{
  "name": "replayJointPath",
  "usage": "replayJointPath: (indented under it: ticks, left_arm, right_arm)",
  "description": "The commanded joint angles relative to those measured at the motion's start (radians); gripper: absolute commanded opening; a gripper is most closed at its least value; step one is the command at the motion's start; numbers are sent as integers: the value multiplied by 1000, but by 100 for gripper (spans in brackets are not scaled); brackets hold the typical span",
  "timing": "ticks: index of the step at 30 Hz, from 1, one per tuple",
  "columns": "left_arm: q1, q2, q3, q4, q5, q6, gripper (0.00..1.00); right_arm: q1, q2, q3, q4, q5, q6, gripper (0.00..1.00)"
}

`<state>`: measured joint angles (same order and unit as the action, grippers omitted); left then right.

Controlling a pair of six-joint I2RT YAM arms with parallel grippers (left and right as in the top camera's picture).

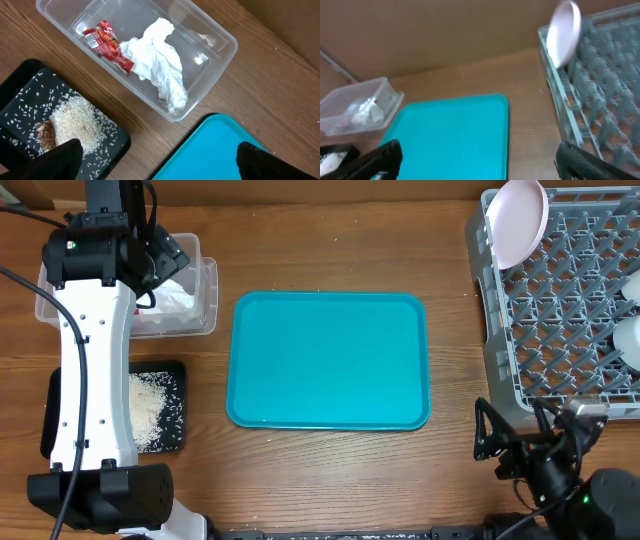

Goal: Sort waste into correct bins and load items into the dishwasher

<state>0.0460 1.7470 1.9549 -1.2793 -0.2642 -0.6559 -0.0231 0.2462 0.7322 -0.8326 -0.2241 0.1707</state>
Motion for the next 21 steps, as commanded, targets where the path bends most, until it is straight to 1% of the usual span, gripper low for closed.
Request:
replayJointPath:
  ticks: [1,5,11,17,21]
  left_arm:
    - [0,2,6,0,3,-14,100]
    - [0,2,6,0,3,-14,100]
    - [0,2,6,0,3,-13,100]
    - [0,2,6,0,3,-13,100]
    - [0,2,6,0,3,-14,100]
  right_arm:
    - [-6,-76,-102,64,-43,-48,100]
    - [-6,-153,-239,220,-27,-50,100]
    - [-5,-243,-477,560,-14,-44,100]
    - [-5,-243,-662,888,-13,-45,100]
    - [-5,-243,-715,991,26,-45,100]
